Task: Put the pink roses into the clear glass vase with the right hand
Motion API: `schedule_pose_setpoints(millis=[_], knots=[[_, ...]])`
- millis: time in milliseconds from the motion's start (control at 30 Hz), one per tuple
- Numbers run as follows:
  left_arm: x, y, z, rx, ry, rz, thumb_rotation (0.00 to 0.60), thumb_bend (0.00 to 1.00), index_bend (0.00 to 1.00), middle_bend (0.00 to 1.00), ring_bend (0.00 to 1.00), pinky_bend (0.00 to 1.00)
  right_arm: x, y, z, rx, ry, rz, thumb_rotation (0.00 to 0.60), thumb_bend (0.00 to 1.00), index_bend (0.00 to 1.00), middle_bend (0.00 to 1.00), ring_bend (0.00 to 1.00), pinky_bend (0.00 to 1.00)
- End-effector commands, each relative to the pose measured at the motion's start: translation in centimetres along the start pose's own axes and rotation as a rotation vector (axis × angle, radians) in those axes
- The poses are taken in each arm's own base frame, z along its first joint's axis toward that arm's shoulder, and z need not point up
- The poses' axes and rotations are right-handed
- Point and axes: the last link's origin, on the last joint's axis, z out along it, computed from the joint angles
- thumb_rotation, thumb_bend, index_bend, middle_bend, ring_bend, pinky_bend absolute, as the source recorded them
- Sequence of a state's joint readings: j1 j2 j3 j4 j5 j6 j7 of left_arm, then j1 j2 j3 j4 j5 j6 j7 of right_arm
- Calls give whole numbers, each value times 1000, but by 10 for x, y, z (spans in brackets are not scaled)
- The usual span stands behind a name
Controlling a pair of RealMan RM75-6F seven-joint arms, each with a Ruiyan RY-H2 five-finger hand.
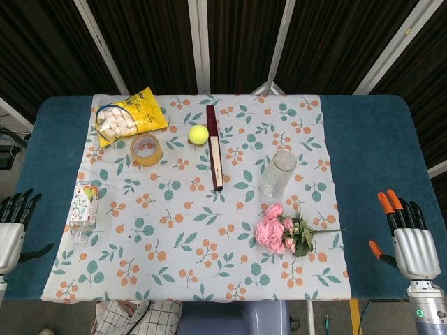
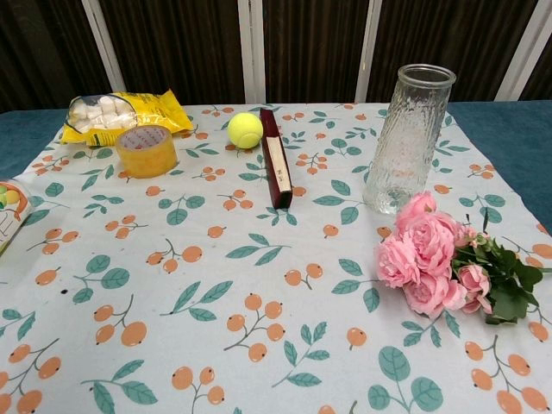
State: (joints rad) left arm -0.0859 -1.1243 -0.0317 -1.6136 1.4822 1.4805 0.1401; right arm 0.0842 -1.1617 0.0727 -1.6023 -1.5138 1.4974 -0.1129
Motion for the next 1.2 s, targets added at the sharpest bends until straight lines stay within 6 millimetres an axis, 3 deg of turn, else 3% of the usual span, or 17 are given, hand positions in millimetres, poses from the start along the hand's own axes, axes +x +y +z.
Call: schedule_pose_setpoints(millis=[33, 700, 900, 1200], knots=[[1, -1, -1, 0, 4, 0, 600, 0, 0, 0, 0, 0, 0, -1, 0, 5, 4, 0, 600, 303, 0, 0, 0, 0], [1, -2, -1, -1, -1, -5, 600, 0, 0, 0, 0, 0, 0, -13, -5, 46, -21, 43, 600, 255, 0, 0, 0, 0], [2, -4, -3, 12, -2, -15, 600, 0, 0, 0, 0, 0, -12, -33, -4, 82, -152, 33, 600, 249, 0, 0, 0, 0], [1, -5, -2, 16, -25, -12, 600, 0, 0, 0, 0, 0, -38, -76, 12, 127, -289, 47, 600, 249, 0, 0, 0, 0]])
